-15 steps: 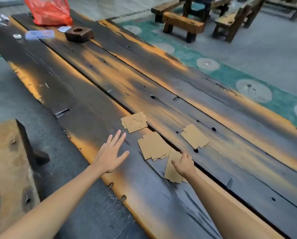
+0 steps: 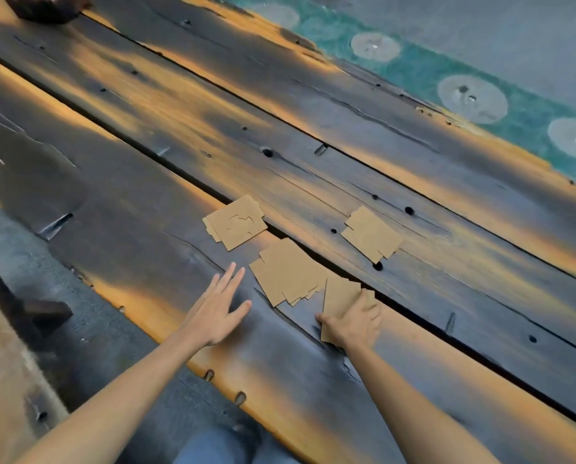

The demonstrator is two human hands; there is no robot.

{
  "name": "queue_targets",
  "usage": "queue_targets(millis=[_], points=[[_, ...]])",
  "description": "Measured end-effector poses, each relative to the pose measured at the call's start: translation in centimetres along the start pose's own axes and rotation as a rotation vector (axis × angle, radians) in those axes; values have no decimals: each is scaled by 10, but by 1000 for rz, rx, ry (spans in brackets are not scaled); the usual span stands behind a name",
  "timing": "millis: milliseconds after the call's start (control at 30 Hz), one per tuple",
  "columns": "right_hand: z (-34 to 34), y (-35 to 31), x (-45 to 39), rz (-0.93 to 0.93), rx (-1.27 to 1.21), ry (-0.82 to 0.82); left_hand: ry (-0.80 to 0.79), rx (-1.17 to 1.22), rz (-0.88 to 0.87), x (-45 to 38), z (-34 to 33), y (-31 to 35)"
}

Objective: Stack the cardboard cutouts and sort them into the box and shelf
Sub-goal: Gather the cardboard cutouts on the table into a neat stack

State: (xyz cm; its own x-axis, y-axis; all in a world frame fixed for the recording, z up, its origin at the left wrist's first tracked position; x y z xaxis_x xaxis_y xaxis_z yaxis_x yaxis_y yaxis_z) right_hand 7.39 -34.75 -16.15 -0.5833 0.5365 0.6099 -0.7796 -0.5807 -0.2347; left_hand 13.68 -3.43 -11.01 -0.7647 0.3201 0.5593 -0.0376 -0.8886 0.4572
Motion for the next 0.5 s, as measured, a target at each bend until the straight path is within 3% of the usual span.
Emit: queue_targets(millis=[367, 500], points=[[5, 0, 6, -134, 17, 33, -78, 67, -84, -30, 27, -7], [15, -7, 17, -178, -107, 48, -142, 136, -145, -45, 38, -5]])
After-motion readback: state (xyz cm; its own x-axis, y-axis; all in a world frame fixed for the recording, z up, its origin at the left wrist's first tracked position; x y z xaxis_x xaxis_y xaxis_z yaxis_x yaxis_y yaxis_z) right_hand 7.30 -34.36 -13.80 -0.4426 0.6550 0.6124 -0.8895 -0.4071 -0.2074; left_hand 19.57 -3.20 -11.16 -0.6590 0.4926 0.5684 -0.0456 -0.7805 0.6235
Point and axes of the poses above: each hand's wrist, its own x-axis away from the middle knuckle, its own z-axis out of the back of the hand, y = z × x, the point moved 9 cm from there along -x, towards the middle knuckle, and after that the axes turned 7 degrees about -y, right-handed, at the moved point
